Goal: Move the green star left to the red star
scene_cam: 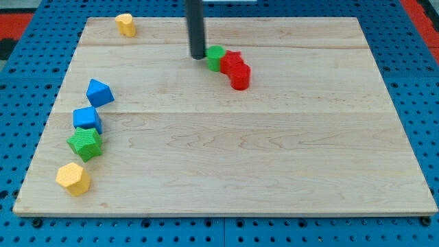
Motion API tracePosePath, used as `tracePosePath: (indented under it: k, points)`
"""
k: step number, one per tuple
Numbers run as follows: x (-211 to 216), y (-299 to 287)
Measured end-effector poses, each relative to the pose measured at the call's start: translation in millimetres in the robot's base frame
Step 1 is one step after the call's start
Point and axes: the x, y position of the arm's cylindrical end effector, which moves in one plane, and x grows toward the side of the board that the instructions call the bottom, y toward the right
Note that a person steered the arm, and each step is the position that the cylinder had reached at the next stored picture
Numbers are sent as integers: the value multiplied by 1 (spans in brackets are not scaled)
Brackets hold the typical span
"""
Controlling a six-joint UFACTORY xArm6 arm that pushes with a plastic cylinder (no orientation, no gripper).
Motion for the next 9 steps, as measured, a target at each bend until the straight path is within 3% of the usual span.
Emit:
tracePosePath:
  k: [1, 2, 3, 5, 6, 7, 9]
  points:
    - [21, 25]
    - [22, -22]
    - [70, -30]
    - [211, -25]
    - [249, -52]
    - [315, -54]
    - [315, -66]
